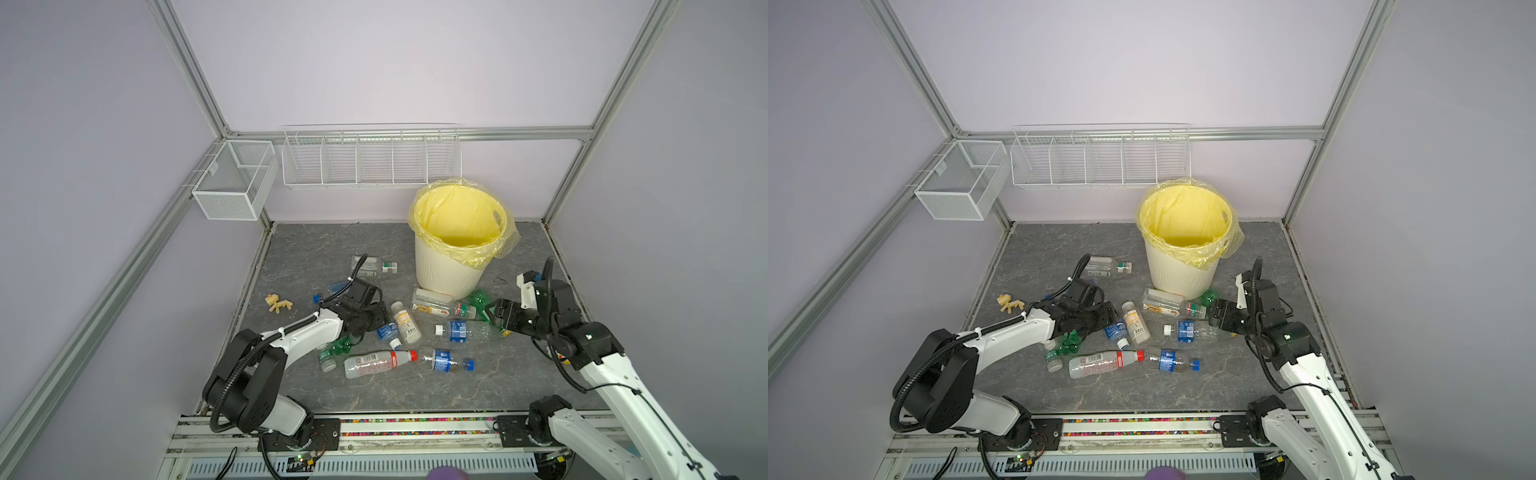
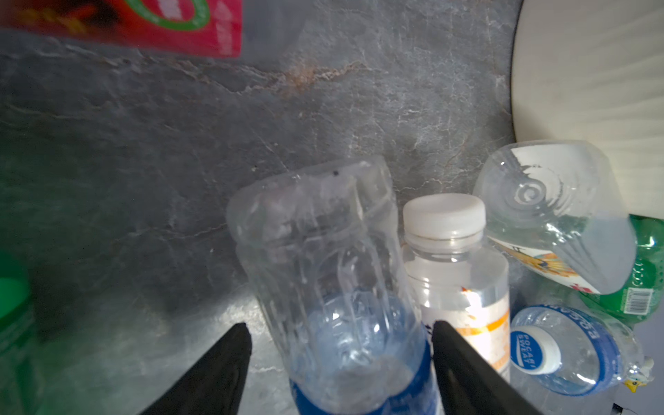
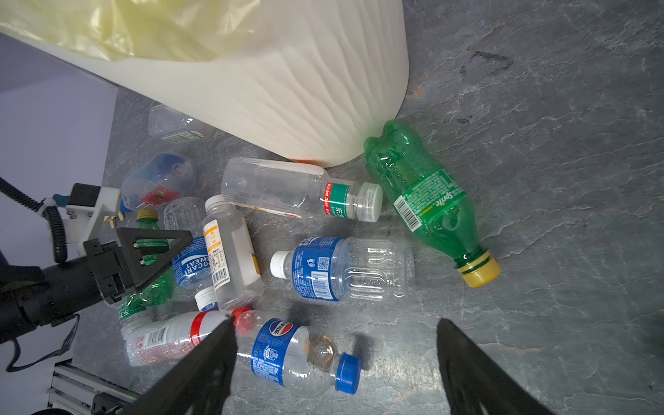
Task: Throw the plastic bottles in the bin
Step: 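Lower the left gripper onto the clear blue-labelled bottle and close on it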
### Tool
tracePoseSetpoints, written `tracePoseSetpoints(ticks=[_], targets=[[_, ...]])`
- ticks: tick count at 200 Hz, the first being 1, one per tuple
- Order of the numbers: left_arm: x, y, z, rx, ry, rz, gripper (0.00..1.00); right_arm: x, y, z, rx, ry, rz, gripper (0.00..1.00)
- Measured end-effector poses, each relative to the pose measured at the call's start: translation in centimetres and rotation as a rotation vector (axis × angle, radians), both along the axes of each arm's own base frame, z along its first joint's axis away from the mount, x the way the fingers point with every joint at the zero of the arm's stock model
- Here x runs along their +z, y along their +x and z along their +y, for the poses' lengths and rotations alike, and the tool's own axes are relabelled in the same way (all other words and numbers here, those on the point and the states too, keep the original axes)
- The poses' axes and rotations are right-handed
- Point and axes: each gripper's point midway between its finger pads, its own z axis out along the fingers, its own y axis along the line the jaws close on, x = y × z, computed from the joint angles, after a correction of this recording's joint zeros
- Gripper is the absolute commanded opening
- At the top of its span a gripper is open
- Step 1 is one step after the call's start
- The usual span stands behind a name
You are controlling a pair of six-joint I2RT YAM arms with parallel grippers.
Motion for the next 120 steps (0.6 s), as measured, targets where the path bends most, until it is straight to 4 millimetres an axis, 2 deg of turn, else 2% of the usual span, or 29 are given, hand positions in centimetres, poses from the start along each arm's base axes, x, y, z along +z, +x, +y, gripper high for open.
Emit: tracePoseSetpoints(ticks=[84, 120], targets=[[-0.3, 1.6, -1.1, 0.012, -0.039, -0.047, 0.56, 0.3, -0.2, -0.1, -0.008, 0.01, -0.007, 0.88], [-0.2, 1.6, -1.1, 0.014, -0.04, -0.049, 0.55, 0.6, -0.3, -0.3, -0.021, 0.007, -0.022, 0.88]])
